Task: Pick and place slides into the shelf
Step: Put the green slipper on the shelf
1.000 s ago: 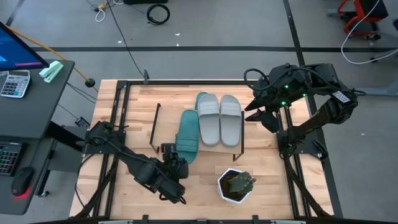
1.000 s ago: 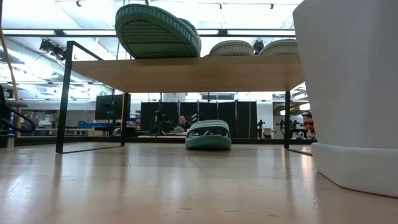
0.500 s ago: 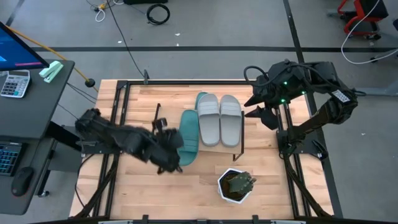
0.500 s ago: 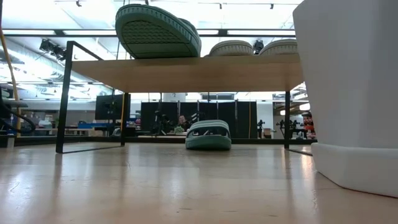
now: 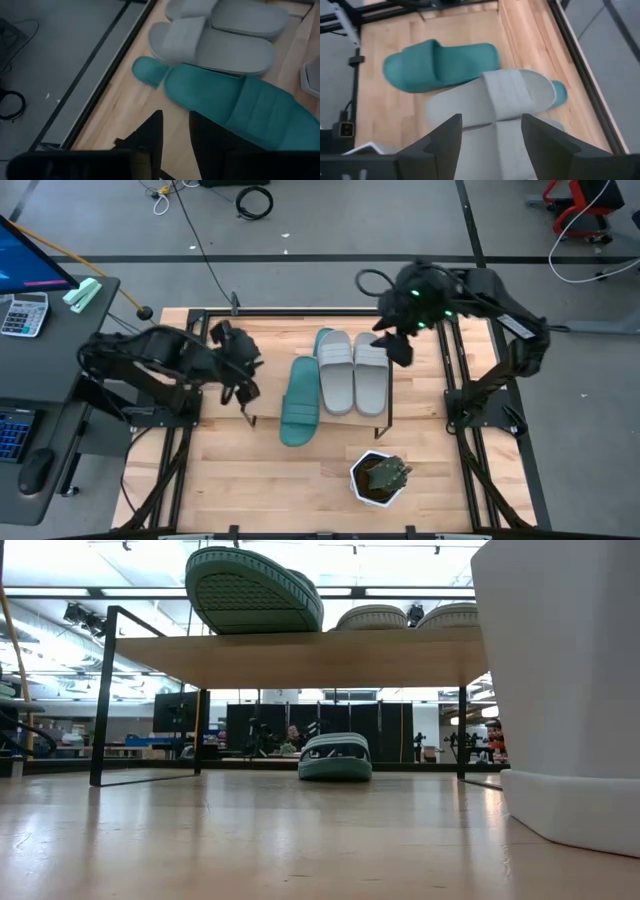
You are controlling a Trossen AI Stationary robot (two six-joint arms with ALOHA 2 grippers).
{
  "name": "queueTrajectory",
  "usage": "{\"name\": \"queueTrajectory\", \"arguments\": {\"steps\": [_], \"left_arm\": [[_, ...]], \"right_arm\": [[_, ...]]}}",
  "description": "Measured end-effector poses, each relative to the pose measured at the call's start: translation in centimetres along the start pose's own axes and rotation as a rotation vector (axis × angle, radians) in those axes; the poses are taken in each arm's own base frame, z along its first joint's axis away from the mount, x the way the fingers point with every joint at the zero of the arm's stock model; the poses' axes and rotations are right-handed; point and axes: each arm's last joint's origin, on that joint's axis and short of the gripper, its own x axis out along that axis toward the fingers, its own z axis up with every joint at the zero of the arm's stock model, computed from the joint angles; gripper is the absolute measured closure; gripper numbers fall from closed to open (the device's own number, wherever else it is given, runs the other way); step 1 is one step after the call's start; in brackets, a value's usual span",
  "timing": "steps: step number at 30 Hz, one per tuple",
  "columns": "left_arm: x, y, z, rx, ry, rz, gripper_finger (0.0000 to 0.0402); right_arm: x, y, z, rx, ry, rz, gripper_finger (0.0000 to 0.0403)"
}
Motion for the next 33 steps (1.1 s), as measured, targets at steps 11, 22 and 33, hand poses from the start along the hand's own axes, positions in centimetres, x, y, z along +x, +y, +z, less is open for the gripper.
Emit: {"name": "queueTrajectory", "arguments": {"steps": [11,22,33], "left_arm": [[1.6,3.7,-3.9,0.035,-0.077,-0.067,0.0332],[2.1,6.4,-5.8,0.131,-0.078,-0.098,0.0329],[2.8,9.7,-5.3,0.149,-0.101,-0.074,0.0344]], "right_arm": [[6.5,-9.4,2.9,0.245,-0.014,0.006,0.0191],[13.1,-17.4,3.0,0.512,0.005,-0.015,0.0191],[15.5,-20.4,2.4,0.694,0.011,-0.132,0.0195]]}}
